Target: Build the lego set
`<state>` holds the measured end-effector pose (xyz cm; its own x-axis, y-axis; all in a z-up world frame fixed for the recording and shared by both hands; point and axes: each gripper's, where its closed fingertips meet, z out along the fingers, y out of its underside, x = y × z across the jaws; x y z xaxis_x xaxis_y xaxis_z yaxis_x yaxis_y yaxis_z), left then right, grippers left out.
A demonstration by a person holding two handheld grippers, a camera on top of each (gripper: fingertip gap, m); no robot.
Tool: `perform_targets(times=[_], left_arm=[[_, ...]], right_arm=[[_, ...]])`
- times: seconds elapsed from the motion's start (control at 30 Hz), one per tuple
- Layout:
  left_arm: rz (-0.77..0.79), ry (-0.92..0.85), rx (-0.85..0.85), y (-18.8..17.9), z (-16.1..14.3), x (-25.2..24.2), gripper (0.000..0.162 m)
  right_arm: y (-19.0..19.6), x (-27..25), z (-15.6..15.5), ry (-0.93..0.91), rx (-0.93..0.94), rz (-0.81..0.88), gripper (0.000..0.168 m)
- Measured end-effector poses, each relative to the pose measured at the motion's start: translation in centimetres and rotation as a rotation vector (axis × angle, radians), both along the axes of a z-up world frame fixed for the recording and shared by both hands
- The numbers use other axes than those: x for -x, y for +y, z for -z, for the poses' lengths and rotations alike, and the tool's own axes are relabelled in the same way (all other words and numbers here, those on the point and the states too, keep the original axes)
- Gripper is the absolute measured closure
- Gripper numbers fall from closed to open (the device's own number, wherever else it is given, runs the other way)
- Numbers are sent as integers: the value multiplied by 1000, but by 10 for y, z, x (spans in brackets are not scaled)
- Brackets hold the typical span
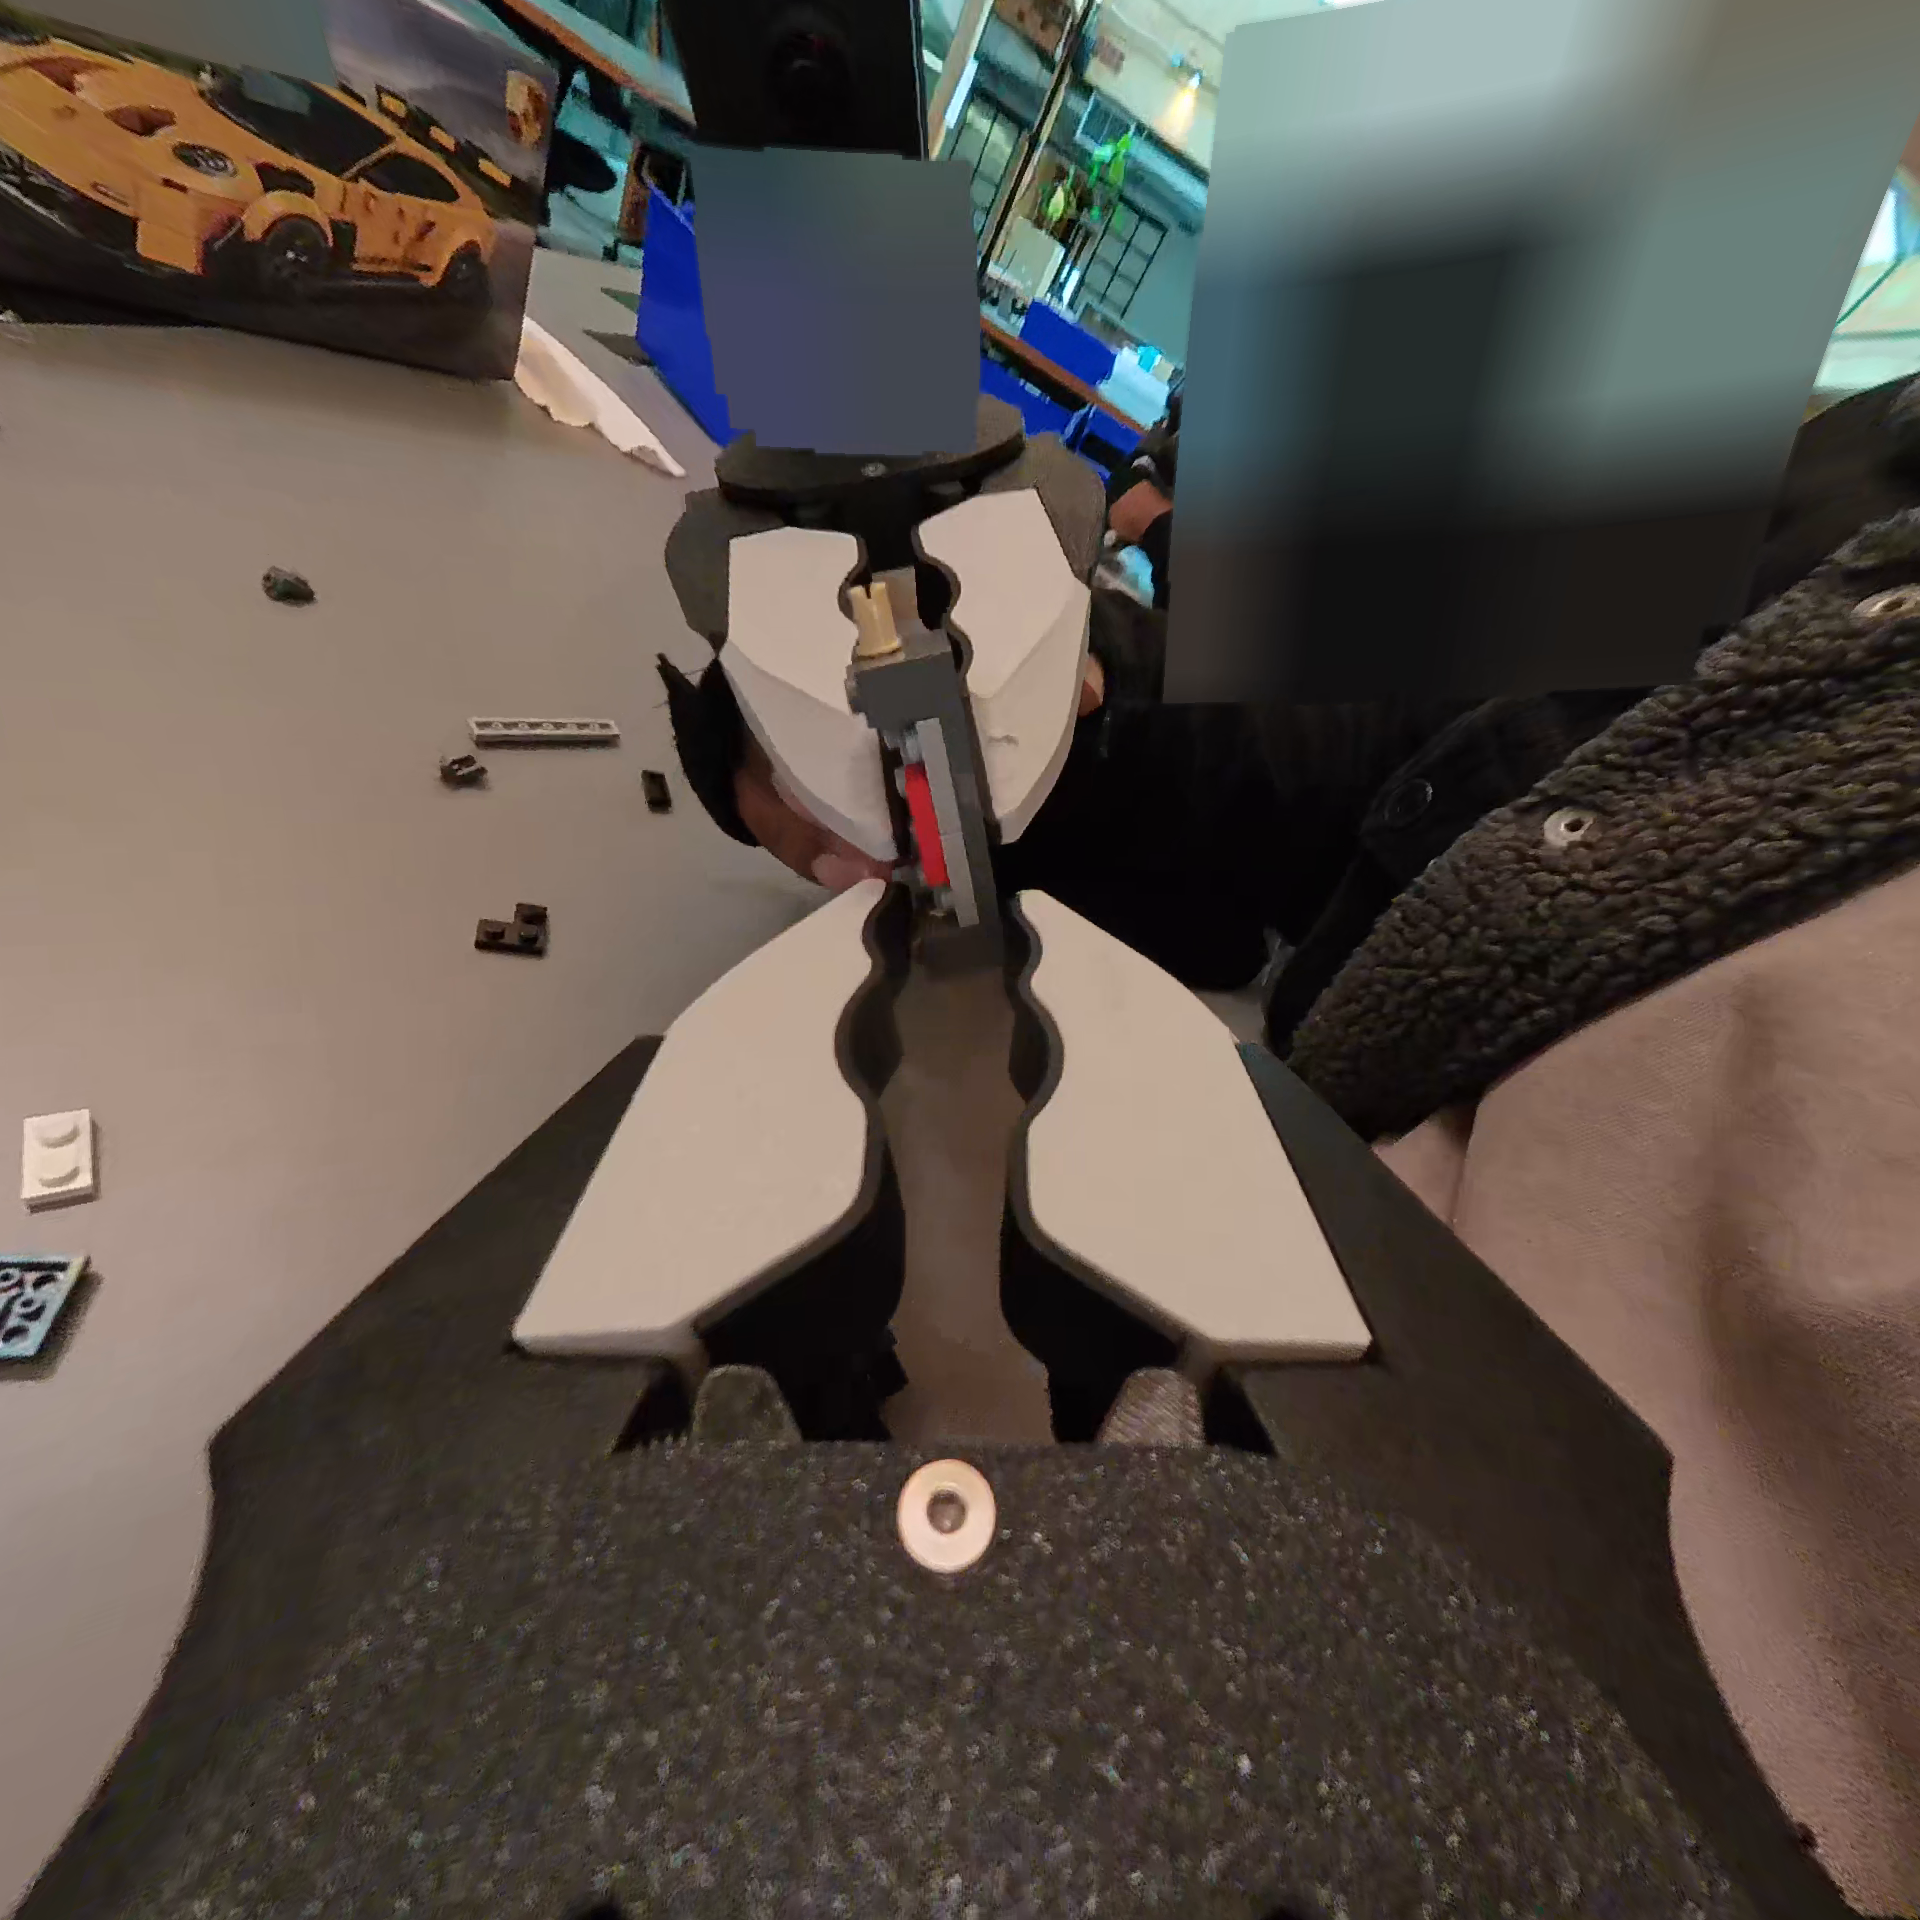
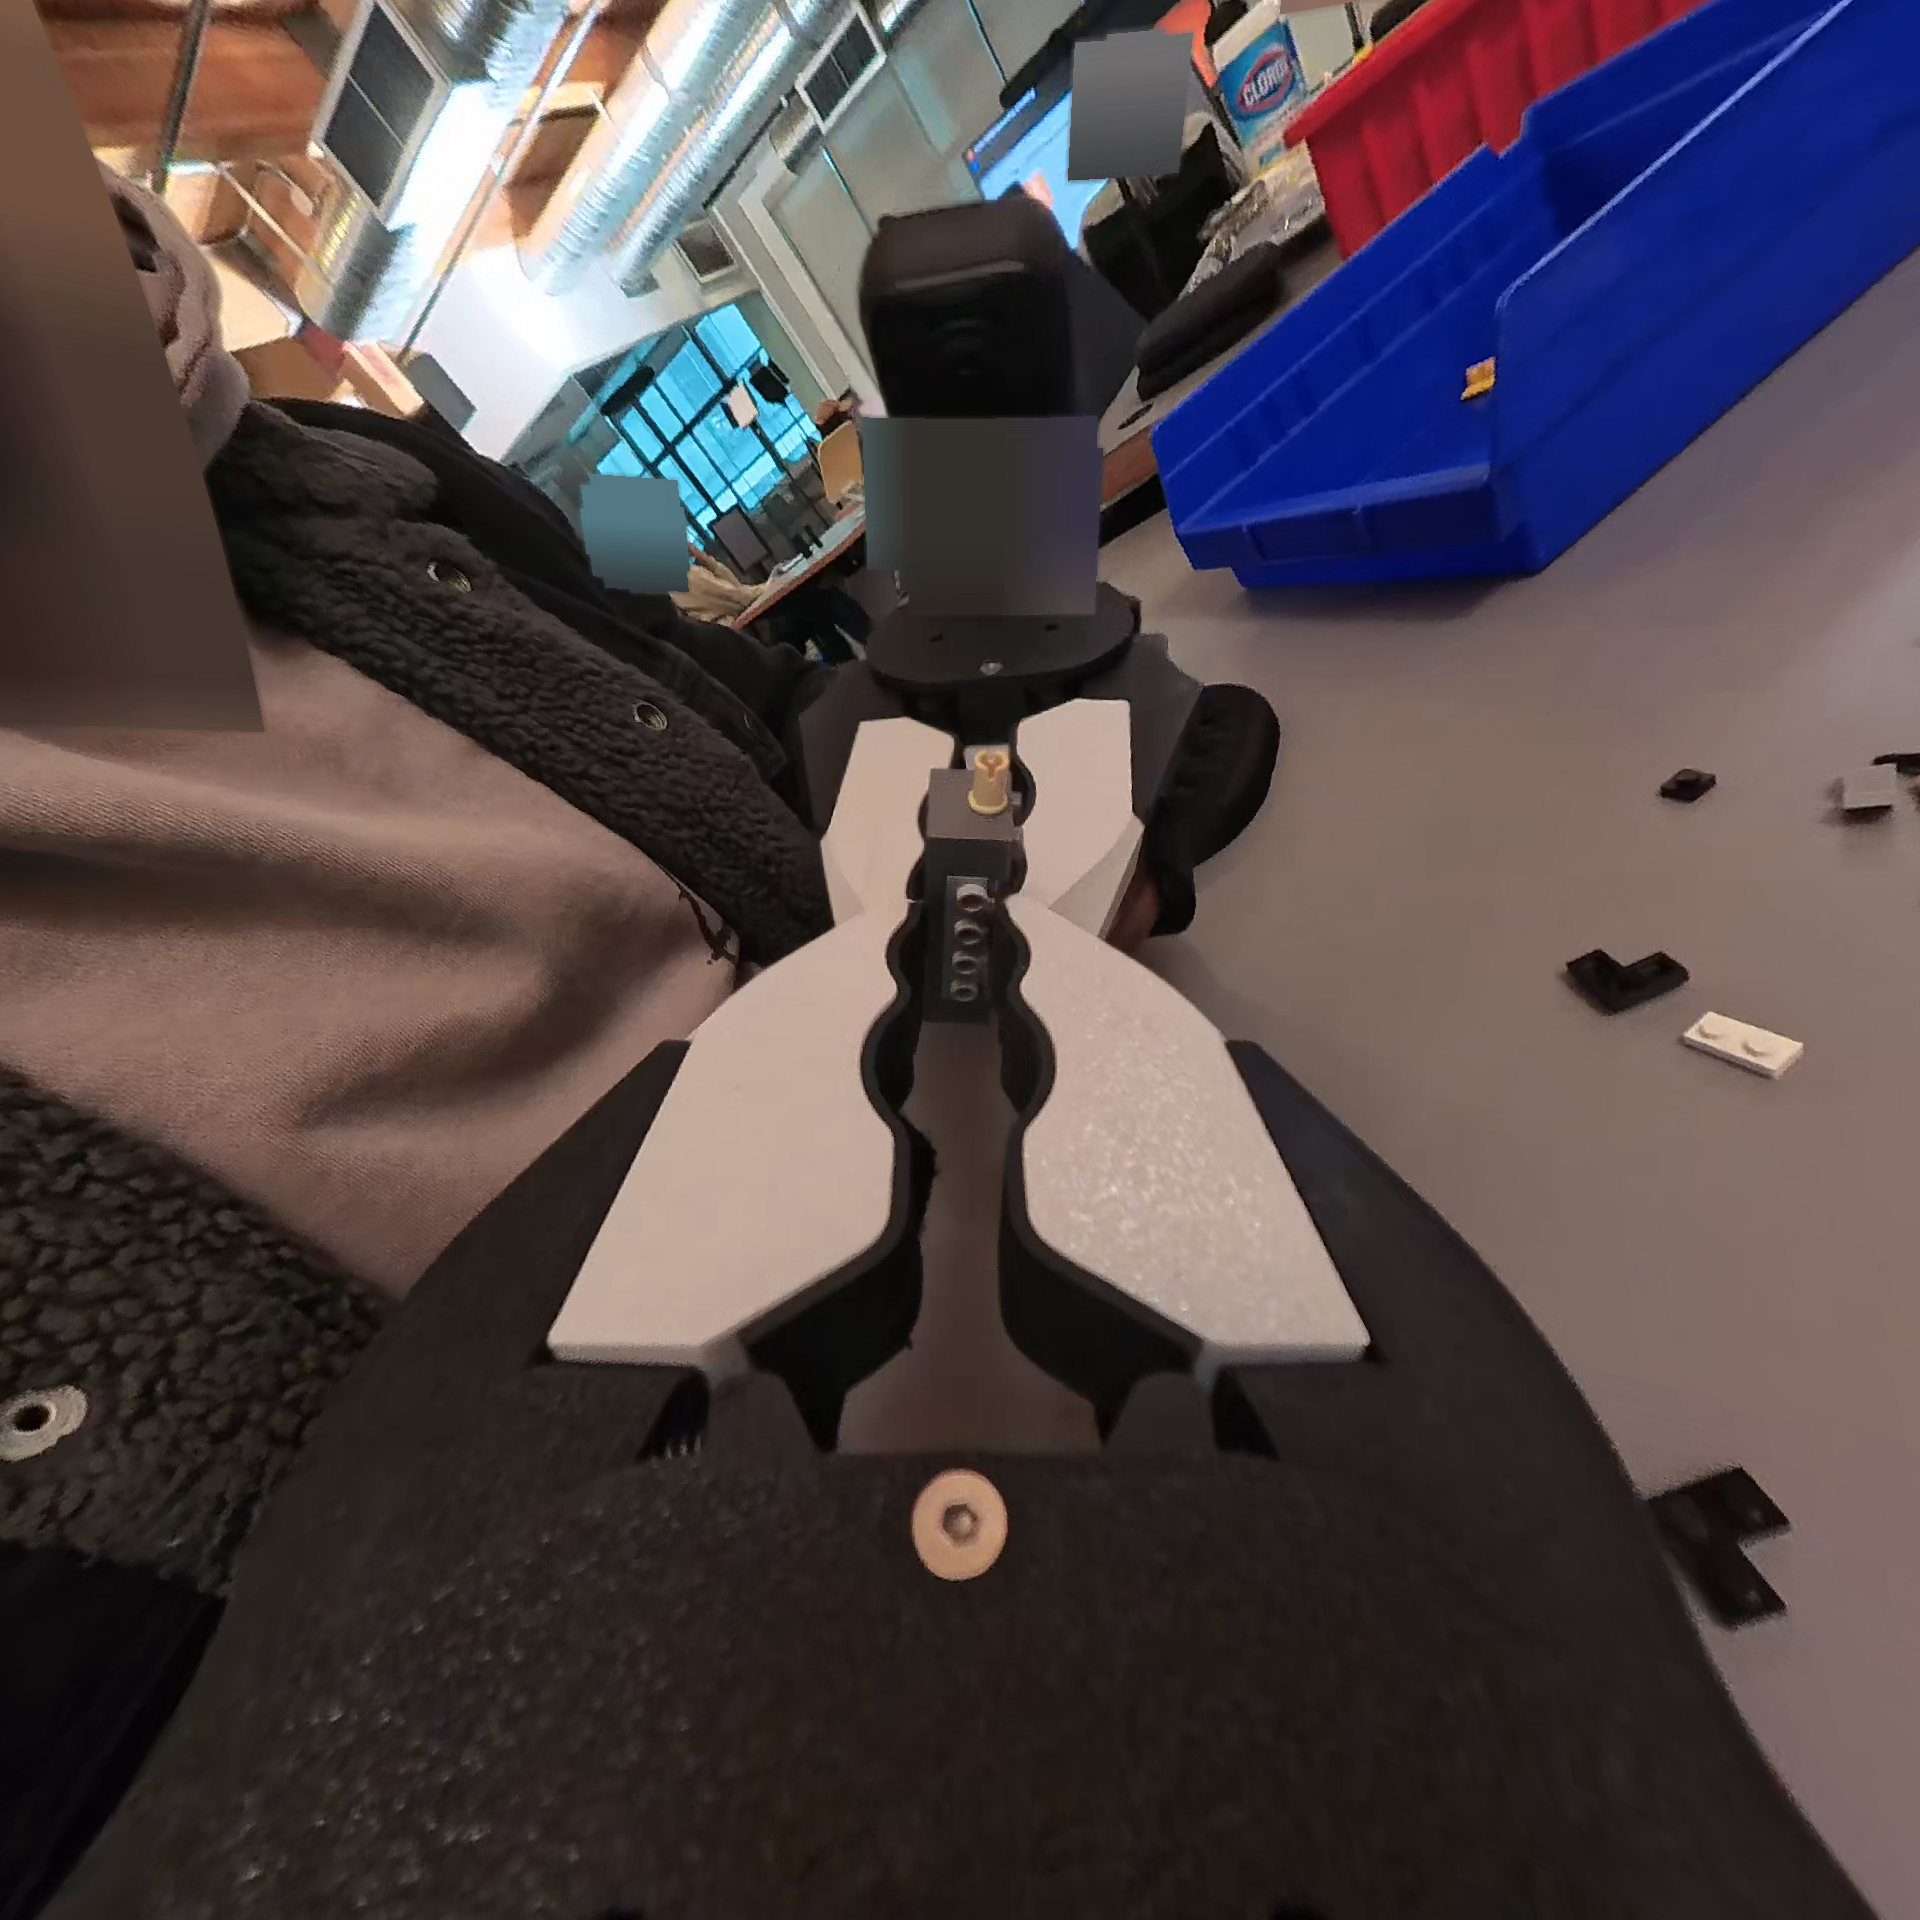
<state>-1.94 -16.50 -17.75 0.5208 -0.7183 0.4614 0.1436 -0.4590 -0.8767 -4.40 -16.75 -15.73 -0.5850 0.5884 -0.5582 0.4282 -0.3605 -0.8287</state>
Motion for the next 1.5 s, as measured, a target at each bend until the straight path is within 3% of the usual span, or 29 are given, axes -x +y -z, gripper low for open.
perform_targets(times=[0.6, 0.67, 0.77, 0.93, 1.1, 1.27, 1.33, 1.4, 1.5], left_arm=[[10, -16, 43, 2, 10, -1, 146], [-8, 5, 55, 5, 13, 5, 134], [-30, 155, 98, 5, 26, 21, 113], [-54, 593, 233, -13, 68, 51, 90], [-45, 791, 320, -28, 93, 43, 69], [-77, 883, 285, -18, 106, 39, 82], [-79, 881, 274, -16, 103, 40, 78], [-102, 767, 224, -9, 84, 40, 78], [-122, 419, 130, 3, 37, 31, 103]], right_arm=[[0, 0, 7, 16, -57, 19, 157], [4, 0, 9, 12, -58, 30, 157], [15, 0, 15, -29, -59, 62, 157], [26, -1, 36, -151, -56, 78, 156], [28, -1, 40, -175, -59, 85, 156], [32, -2, 39, -175, -55, 97, 156], [32, -2, 38, -171, -38, 100, 156], [32, -2, 34, -153, -25, 106, 156], [28, -1, 7, 2, 55, 102, 156]])
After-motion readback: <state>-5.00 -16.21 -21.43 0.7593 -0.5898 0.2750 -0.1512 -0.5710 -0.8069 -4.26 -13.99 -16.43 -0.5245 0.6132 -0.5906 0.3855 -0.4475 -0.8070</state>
